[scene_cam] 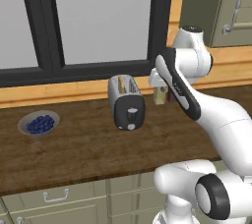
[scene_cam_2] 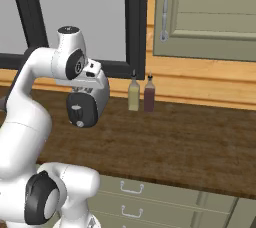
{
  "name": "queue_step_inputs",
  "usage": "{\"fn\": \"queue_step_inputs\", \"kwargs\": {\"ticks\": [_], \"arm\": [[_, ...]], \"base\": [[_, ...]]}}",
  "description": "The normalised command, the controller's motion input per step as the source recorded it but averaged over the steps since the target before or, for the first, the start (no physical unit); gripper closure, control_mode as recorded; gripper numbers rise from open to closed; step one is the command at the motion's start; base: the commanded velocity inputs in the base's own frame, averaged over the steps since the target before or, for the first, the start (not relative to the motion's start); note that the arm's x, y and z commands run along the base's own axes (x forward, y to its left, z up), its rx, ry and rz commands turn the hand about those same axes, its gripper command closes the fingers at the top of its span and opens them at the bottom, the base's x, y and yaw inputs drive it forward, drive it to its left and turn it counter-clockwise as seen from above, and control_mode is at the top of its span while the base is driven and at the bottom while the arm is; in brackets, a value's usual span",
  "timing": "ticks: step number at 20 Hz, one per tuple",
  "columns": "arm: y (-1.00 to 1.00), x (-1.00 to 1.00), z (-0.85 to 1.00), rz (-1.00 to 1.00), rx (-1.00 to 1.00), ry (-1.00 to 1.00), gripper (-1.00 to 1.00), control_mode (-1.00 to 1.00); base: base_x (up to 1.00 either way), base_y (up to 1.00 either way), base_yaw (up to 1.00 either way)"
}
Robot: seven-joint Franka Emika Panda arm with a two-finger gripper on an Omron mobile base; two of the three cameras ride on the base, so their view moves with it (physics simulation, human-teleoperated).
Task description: Start the toaster. Once the lever pops up, take the bread to the plate on the dining counter.
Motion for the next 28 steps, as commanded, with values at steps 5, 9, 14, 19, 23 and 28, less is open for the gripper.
{"fn": "queue_step_inputs", "kwargs": {"ticks": [5, 9, 14, 19, 23, 28], "arm": [[0.25, -0.01, -0.05, 0.01, 0.0, 0.01, -1.0, -1.0], [0.61, 0.0, -0.19, 0.01, 0.0, 0.02, -1.0, -1.0], [0.5, 0.0, -0.54, 0.03, -0.01, -0.02, -1.0, -1.0], [0.55, 0.07, -0.67, 0.05, -0.07, -0.1, -1.0, -1.0], [0.38, 0.31, -0.44, 0.03, -0.08, -0.11, -1.0, -1.0], [0.17, 0.49, -0.25, 0.0, -0.05, -0.08, -1.0, -1.0]], "base": [[0.0, 0.0, 0.0], [0.0, 0.0, 0.0], [0.0, 0.0, 0.0], [0.0, 0.0, 0.0], [0.0, 0.0, 0.0], [0.0, 0.0, 0.0]]}}
